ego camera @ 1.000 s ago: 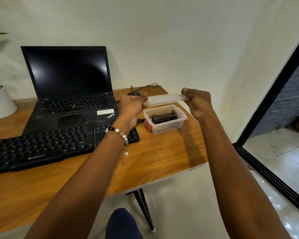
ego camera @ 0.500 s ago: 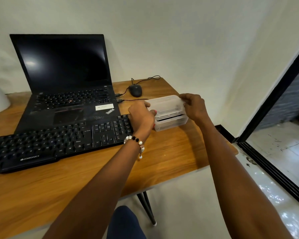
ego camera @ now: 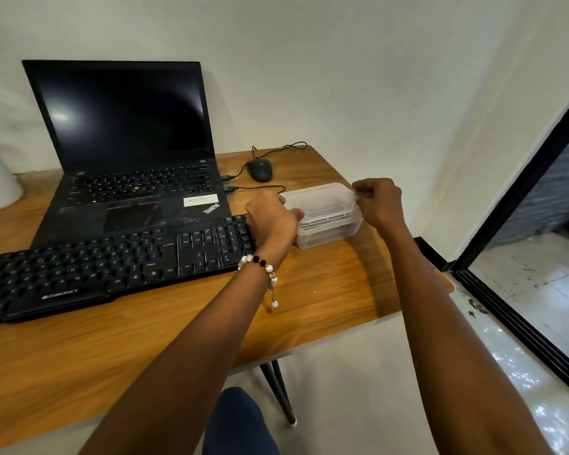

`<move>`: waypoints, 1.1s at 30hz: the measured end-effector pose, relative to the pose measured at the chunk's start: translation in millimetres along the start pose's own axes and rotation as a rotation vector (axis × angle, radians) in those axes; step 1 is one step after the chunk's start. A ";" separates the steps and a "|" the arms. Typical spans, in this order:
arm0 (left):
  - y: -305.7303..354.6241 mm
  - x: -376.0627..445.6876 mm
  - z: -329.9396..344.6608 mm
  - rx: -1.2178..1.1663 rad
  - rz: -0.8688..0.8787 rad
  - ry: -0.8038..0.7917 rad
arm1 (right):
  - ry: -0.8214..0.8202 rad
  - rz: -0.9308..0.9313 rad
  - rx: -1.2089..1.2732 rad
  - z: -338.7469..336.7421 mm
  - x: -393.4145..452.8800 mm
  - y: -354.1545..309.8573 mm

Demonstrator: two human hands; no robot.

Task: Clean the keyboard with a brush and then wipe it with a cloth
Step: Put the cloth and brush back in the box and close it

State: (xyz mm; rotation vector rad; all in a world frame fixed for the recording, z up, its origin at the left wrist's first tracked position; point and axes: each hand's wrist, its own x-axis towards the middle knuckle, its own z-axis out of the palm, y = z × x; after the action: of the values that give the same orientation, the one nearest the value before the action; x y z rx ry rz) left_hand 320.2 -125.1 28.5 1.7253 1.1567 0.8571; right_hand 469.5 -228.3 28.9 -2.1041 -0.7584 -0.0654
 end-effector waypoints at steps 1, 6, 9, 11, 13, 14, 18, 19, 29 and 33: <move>-0.1 0.0 -0.2 -0.013 -0.006 -0.002 | 0.009 0.003 -0.002 0.0 -0.1 0.0; -1.2 2.6 -4.3 -0.074 -0.095 -0.055 | 0.020 0.039 0.021 -0.3 -1.6 3.1; 0.1 2.9 -8.3 -0.158 -0.225 -0.136 | -0.023 0.122 0.073 -1.5 -0.9 8.0; 1.5 1.3 -10.0 -0.171 -0.271 -0.173 | -0.059 0.163 0.095 -3.5 0.5 10.1; 1.2 -0.7 -10.4 -0.185 -0.279 -0.175 | -0.082 0.198 0.137 -5.6 0.5 12.3; 0.4 -0.9 -9.8 -0.199 -0.279 -0.165 | -0.090 0.212 0.161 -6.6 -0.5 12.8; 1.3 -4.0 -12.3 -0.290 -0.365 -0.235 | -0.150 0.336 0.350 -9.5 -2.4 15.0; 3.4 -6.3 -14.5 -0.332 -0.416 -0.298 | -0.180 0.398 0.418 -11.1 -3.0 13.4; 9.5 -10.5 -10.3 -0.219 -0.317 -0.270 | -0.173 0.599 0.574 -17.3 4.4 12.9; 4.0 -1.7 0.3 -0.045 -0.208 -0.128 | -0.122 0.538 0.477 -12.5 6.0 8.6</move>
State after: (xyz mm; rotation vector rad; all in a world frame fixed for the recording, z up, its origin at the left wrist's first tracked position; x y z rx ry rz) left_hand 321.3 -127.5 31.9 1.5676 1.1967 0.6321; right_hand 481.8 -238.5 32.2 -1.7895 -0.2195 0.4928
